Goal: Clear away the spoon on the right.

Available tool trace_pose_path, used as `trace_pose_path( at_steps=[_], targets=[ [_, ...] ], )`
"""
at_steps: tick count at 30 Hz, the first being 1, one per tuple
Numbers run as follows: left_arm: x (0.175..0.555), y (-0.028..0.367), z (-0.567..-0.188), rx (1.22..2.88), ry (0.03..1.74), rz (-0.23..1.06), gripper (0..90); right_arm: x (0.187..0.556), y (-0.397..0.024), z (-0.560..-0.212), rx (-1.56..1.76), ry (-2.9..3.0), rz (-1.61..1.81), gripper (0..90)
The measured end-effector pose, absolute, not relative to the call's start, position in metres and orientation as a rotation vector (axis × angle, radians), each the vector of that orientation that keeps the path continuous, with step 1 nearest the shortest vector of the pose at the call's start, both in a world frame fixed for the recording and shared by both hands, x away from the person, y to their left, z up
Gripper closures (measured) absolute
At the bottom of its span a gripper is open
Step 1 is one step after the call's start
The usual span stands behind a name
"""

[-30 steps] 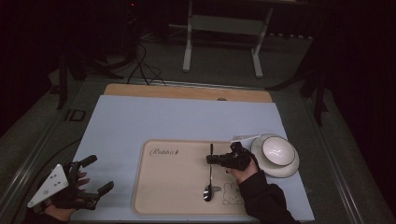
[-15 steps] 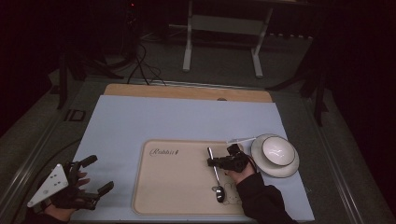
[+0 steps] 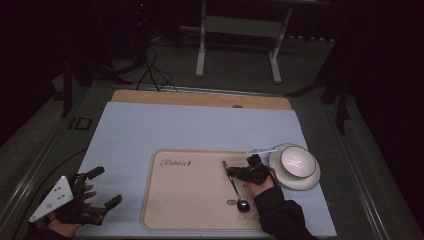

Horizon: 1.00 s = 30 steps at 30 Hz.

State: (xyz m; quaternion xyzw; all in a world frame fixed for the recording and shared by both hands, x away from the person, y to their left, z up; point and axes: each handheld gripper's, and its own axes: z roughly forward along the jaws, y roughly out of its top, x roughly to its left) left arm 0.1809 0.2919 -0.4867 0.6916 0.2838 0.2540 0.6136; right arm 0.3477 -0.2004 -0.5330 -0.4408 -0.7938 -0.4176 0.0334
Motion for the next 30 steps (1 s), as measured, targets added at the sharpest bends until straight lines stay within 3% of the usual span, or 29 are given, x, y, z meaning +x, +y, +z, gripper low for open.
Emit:
trace_pose_path(
  at_steps=[15, 19, 21, 30],
  targets=[
    [0.181, 0.292, -0.487, 1.594, 0.651, 0.584, 0.0, 0.341, -0.205, -0.527, -1.372, -2.470, -1.276, 74.0],
    [0.181, 0.291, -0.487, 1.595, 0.650, 0.584, 0.0, 0.333, -0.208, -0.521, -1.353, -2.493, -1.284, 80.7],
    [0.181, 0.291, -0.486, 1.595, 0.651, 0.585, 0.0, 0.326, -0.210, -0.517, -1.335, -2.523, -1.250, 89.9],
    [0.182, 0.290, -0.486, 1.598, 0.645, 0.584, 0.0, 0.305, -0.226, -0.512, -1.313, -2.502, -1.201, 90.0]
  ],
)
